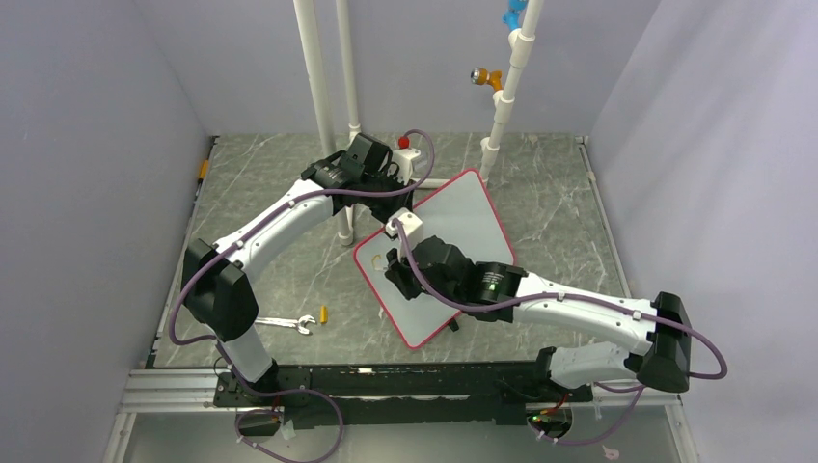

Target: Write a sentence on the whiteboard

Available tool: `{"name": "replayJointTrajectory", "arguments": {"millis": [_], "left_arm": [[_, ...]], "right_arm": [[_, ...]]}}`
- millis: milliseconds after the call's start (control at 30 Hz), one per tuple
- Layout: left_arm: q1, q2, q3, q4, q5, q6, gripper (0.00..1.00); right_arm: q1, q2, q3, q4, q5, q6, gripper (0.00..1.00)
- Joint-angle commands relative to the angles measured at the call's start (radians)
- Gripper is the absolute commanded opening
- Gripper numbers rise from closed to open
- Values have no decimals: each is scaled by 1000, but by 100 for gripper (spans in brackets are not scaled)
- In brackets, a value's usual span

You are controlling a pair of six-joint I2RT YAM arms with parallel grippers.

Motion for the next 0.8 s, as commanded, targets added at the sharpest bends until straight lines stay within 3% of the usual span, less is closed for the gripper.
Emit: {"name": "replayJointTrajectory", "arguments": {"millis": [0,767], "left_arm": [[-24,10,-1,-42,-135,63,0],[-24,13,0,-45,-134,62,0]], "right_arm": [[-4,-22,-39,-14,-14,29,0],[-4,-87,-45,-68,119,63,0]]}}
